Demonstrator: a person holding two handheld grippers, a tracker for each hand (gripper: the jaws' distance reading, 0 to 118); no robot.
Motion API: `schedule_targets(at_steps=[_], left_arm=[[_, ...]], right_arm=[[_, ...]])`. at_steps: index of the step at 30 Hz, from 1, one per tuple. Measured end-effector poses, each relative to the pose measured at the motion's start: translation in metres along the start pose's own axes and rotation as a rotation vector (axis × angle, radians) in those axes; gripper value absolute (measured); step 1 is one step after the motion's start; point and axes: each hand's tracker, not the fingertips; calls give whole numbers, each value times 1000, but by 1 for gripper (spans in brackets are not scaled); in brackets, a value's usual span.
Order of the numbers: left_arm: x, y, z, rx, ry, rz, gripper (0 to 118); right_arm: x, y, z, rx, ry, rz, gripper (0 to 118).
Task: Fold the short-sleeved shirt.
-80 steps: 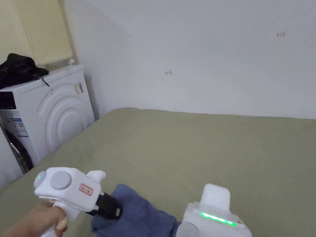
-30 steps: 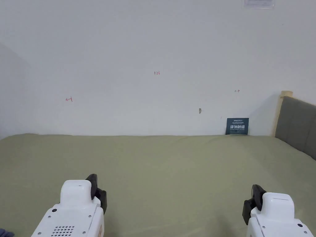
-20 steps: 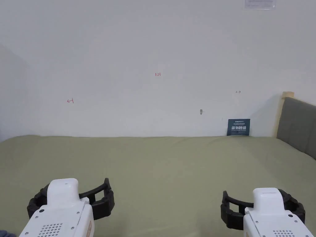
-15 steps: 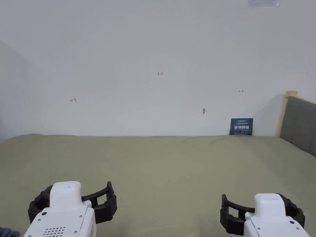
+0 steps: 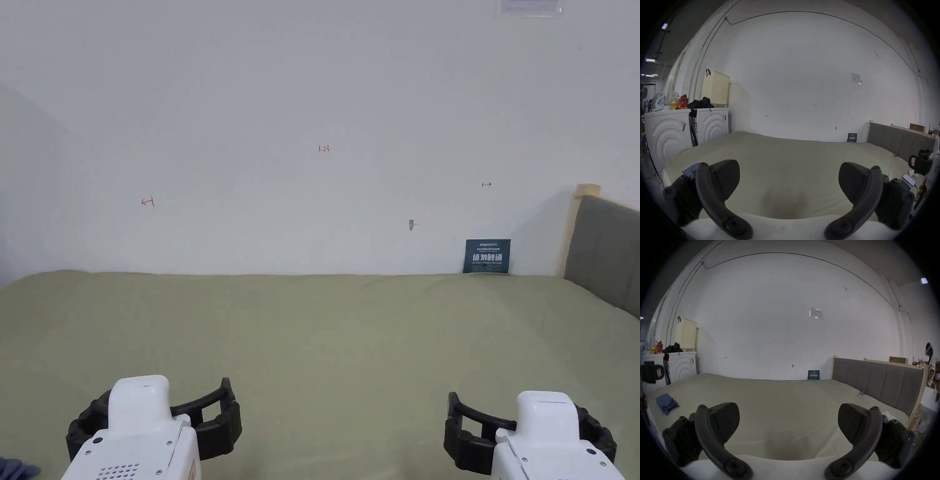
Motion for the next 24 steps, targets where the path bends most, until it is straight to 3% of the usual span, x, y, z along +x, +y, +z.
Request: schedule_targets(at_steps=[6,18,24], left_arm=[[-2,5,4,-13,-5,28,118],[-8,4,6,-28,13,8,118],[-5,7,7,-15,3,-7,118]], right_arm=[[-3,5,-3,-46,-27,19,118],[-1,12,1,-24,25,-23,118],[-1,13,1,-31,2,-25,118]])
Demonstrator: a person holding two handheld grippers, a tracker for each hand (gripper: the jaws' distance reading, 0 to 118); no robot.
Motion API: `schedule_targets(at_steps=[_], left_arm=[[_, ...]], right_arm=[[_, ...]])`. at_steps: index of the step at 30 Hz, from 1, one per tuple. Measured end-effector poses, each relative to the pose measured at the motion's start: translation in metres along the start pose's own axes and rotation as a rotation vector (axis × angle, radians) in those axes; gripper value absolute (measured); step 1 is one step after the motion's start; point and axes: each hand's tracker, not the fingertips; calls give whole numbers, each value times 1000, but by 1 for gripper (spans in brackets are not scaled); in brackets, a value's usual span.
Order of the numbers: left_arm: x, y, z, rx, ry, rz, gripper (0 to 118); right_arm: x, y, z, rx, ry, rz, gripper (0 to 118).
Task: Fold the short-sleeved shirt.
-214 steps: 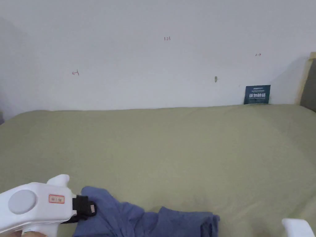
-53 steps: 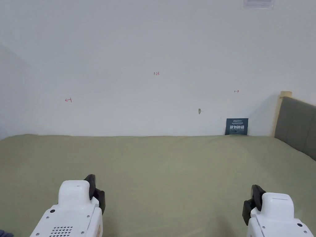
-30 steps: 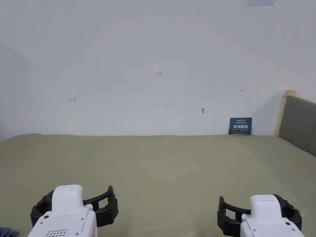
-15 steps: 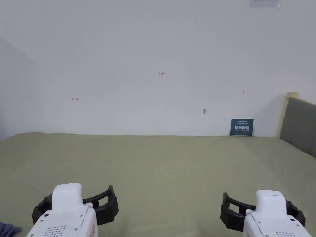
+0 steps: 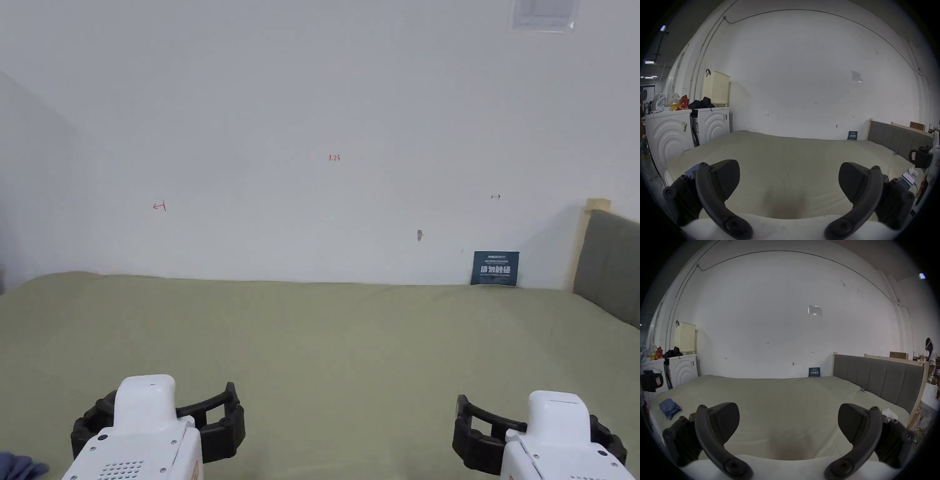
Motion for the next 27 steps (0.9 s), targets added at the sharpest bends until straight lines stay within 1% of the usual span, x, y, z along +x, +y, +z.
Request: schedule_targets(at_steps=[4,8,12,16,18,19,21,23,25,27], left_arm=[[3,3,1,0,-18,-2,118],[4,4,2,5,-23,-17,118],[3,4,1,-2,-24,-13,118],[2,4,0,-1,-19,-10,118],[2,3,-1,0,-9,-16,118],[2,2,-1,0,2,-22,118],[2,1,-1,-4,3,-23,118],[2,0,-1,-12,-8,-19,118],[1,-2,-1,-17,-8,-23,118],[2,-2,-1,-17,-7,-25,118]], right_arm=[[-4,2,-5,-27,-53,15,118],[0,4,-2,-10,-23,11,118],[0,7,-4,-3,-27,20,118],[1,9,-5,-1,-9,29,118],[0,6,-5,-4,-38,3,118],[0,4,-5,-3,-41,-28,118],[3,-2,-6,-20,-24,-76,118],[4,-5,-7,-28,-17,-63,118],[3,-6,-7,-49,-22,2,118],[1,-7,-8,-50,-9,39,118]])
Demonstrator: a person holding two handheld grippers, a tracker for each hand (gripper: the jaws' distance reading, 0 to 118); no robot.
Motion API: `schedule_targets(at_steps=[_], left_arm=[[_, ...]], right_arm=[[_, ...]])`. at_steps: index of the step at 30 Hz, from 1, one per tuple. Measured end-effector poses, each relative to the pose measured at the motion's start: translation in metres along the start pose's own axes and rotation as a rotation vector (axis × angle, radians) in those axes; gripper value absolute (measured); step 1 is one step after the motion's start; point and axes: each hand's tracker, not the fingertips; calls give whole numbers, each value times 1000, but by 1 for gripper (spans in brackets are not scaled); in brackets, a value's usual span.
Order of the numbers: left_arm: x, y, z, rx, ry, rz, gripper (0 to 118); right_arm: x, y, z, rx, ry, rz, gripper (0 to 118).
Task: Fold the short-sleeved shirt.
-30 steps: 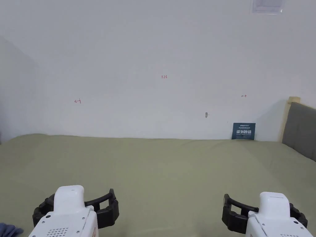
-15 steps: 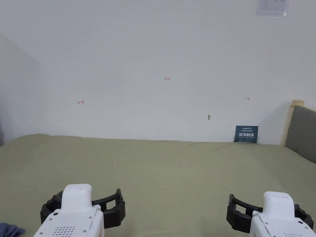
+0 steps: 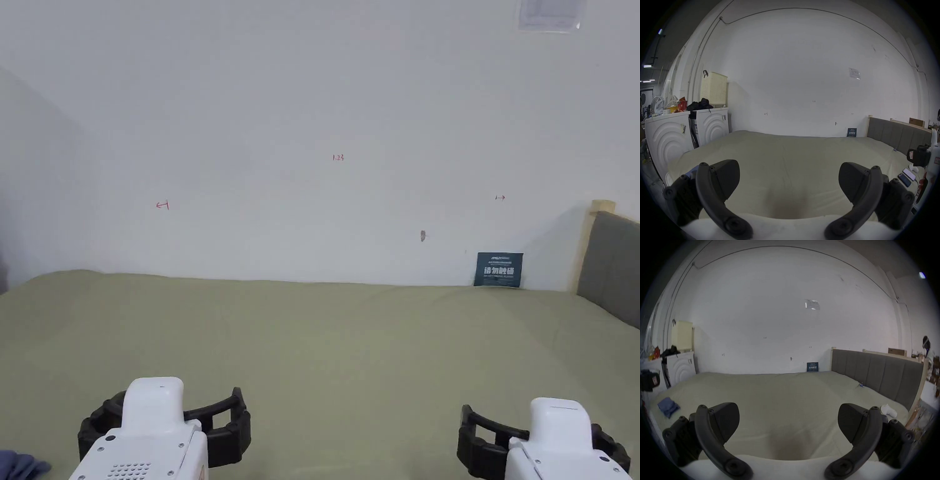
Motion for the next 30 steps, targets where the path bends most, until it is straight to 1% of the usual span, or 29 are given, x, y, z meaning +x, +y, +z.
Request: schedule_targets(at_steps=[1,3,6,10,15,18,21,23,30], left_arm=[[0,0,0,-2,-1,3,118],[1,0,-2,-10,-3,11,118],[2,0,-4,-19,-3,8,118],[1,1,-2,-11,-11,8,118],[-1,3,-2,-18,-17,8,118],[-1,3,-3,-22,-12,2,118],[-2,3,-3,-23,-11,2,118],[-1,1,-2,-29,-9,1,118],[-3,-2,-3,-47,2,10,118]], right_arm=[[-2,0,0,-4,-4,34,118],[-4,-2,-2,4,-10,53,118],[-4,-3,-3,-3,8,53,118],[-1,0,0,12,12,34,118],[1,3,-1,13,39,43,118],[3,6,1,14,59,28,118],[7,7,2,28,105,-31,118],[8,9,3,26,116,-54,118],[10,13,7,42,128,-72,118]])
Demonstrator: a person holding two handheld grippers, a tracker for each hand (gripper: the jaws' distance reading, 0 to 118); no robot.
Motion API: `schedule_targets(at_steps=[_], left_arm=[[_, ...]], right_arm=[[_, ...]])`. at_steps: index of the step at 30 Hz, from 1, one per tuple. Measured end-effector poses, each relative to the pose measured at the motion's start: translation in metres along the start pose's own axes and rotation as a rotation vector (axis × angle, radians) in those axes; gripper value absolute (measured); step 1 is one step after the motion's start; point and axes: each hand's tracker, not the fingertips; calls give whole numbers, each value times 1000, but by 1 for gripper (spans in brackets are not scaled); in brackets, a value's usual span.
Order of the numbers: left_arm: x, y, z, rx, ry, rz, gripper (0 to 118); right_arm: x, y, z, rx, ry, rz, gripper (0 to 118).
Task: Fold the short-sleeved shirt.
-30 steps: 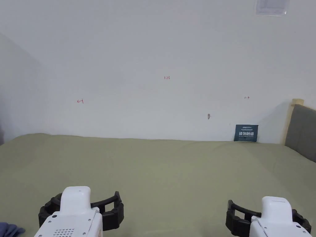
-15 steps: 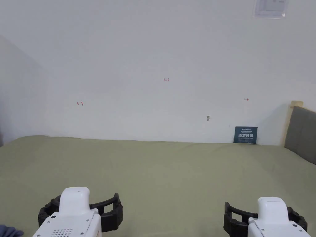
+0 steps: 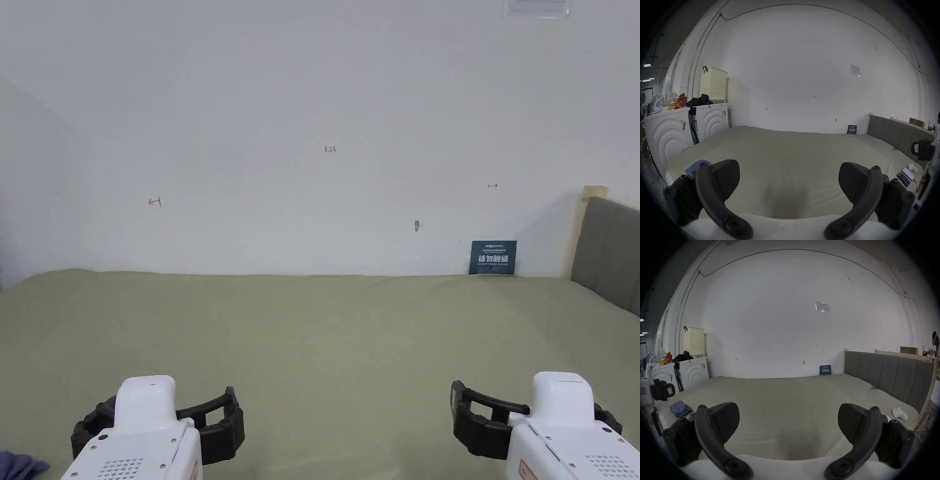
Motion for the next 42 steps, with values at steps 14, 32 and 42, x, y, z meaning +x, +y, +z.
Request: schedule_targets(at_steps=[14,32,42], left_arm=[[5,4,-2,-2,3,-13,118],[10,6,0,-15,-7,-15,118],[10,13,2,5,-16,-14,118]], right_arm=[[5,8,-3,-28,-64,-16,118],[-1,25,-10,-158,-29,-16,118],[-2,34,-11,-151,-26,-35,118]])
